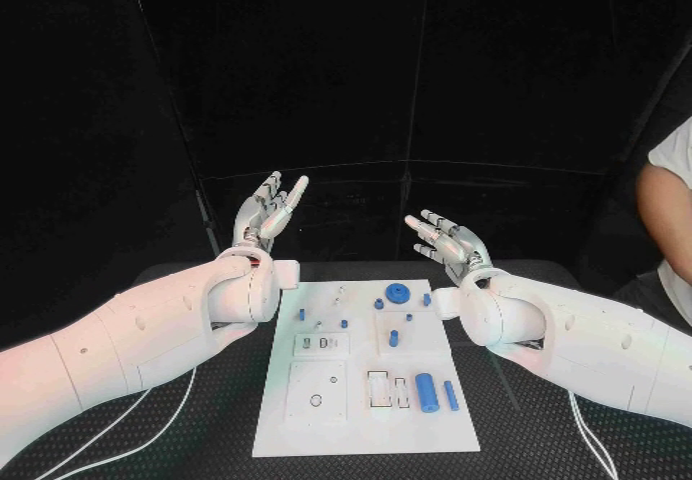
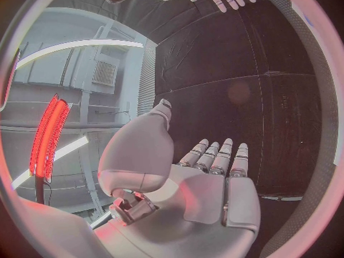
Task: Assemble the parts on the task board
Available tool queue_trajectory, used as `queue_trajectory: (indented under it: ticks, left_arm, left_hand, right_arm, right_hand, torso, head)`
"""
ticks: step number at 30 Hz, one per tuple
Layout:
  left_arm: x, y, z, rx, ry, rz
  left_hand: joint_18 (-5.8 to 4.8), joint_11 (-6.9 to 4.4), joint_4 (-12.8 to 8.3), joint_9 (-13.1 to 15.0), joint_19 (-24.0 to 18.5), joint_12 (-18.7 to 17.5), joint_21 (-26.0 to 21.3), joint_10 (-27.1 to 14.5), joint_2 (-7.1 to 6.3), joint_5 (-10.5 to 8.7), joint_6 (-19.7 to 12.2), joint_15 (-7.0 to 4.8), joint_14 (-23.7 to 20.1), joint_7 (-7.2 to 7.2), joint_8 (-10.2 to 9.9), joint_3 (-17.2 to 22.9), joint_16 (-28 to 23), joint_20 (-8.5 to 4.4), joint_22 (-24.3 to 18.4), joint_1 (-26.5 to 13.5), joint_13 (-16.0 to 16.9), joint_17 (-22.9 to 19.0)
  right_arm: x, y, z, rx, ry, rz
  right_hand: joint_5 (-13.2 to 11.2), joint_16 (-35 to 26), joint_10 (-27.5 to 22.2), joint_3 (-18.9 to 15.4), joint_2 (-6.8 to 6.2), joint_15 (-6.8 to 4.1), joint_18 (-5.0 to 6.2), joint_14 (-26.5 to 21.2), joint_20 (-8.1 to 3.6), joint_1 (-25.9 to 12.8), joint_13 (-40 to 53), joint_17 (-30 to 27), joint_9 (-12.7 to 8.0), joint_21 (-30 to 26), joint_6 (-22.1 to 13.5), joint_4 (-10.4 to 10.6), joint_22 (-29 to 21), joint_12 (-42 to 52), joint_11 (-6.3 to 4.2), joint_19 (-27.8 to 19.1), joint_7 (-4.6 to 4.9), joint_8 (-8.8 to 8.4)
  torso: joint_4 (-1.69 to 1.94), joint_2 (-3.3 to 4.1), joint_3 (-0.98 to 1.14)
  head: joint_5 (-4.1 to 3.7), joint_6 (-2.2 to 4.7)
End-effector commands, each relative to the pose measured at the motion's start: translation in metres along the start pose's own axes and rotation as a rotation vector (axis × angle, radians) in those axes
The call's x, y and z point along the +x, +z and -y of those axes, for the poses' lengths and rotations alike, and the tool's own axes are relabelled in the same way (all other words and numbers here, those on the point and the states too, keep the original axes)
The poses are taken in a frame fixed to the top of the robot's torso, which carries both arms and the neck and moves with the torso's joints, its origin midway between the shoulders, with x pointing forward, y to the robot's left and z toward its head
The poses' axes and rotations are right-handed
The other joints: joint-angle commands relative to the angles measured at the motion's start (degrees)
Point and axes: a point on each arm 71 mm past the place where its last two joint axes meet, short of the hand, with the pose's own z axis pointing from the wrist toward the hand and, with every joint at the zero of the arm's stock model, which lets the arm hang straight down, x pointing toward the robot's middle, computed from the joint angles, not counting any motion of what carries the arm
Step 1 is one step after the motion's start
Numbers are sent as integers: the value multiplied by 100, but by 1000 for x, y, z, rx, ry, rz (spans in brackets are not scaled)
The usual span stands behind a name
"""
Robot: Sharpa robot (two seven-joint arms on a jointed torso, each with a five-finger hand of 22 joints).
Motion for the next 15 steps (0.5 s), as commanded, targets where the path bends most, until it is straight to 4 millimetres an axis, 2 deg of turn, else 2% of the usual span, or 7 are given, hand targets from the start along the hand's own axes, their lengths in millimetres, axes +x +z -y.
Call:
queue_trajectory:
  ticks: [1,2,5,6,11,13,15]
  left_arm:
    - [5,1,6,68,0,-70]
    - [5,1,6,68,0,-70]
    - [5,1,6,68,0,-70]
    - [-7,4,4,65,5,-67]
    - [-14,2,5,66,2,-78]
    - [-17,2,6,68,3,-88]
    - [-20,1,7,72,7,-100]
  left_hand:
    - [74,63,46,7,-2,37,23,10,1,22,49,43,18,176,41,20,37,57,5,141,8,9]
    - [78,69,45,7,-3,38,22,12,3,22,50,44,21,182,41,24,38,58,5,141,9,10]
    - [107,105,41,12,-5,43,22,33,14,22,72,50,52,217,47,46,46,65,5,143,13,16]
    - [125,125,36,16,3,48,25,54,23,21,95,56,83,236,52,56,53,70,7,149,17,22]
    - [364,315,-63,98,334,169,134,550,57,25,626,156,908,415,182,115,288,117,84,348,94,169]
    - [419,476,-123,154,678,277,260,950,48,26,1007,197,1550,569,286,127,493,139,158,460,150,275]
    - [371,548,-163,197,1308,339,503,1267,42,21,1355,242,2263,619,373,120,695,142,286,551,174,373]
  right_arm:
    - [10,3,2,44,-35,-156]
    - [10,3,2,47,-36,-162]
    - [10,4,2,50,-38,-170]
    - [-8,6,-10,-106,-227,-110]
    - [-12,11,-20,-187,-386,-113]
    - [-13,12,-22,-204,-439,-123]
    - [-14,13,-25,-218,-490,-134]
  right_hand:
    - [75,172,933,138,32,289,192,1000,56,785,77,91,72,263,683,-369,136,133,258,757,762,128]
    - [76,261,1282,173,38,295,252,1414,53,913,105,127,95,399,914,-455,206,191,311,1145,798,168]
    - [85,543,2312,263,34,187,387,2645,53,1220,173,215,168,747,1674,-679,362,361,256,2037,796,310]
    - [93,643,2858,300,35,124,445,3080,48,1322,206,236,200,842,2046,-761,394,456,206,2232,763,378]
    - [83,808,3859,441,28,-131,648,3932,7,1541,186,227,270,1154,3522,-1037,472,624,-40,2791,566,581]
    - [78,785,3953,470,8,-148,653,4025,-11,1549,176,216,246,1185,3608,-1101,472,591,-52,2842,550,549]
    - [81,760,4015,492,-5,-161,654,4084,-22,1547,175,211,230,1202,3665,-1147,469,557,-66,2867,538,518]
  torso:
    - [-1,1,-1]
    - [-1,1,-1]
    - [-1,1,-1]
    - [-17,28,-14]
    - [-24,86,-4]
    - [-23,124,3]
    - [-22,156,11]
  head:
    - [0,-1]
    - [0,-1]
    - [0,-1]
    - [-24,-123]
    - [-15,-144]
    - [-10,-133]
    - [-14,-132]
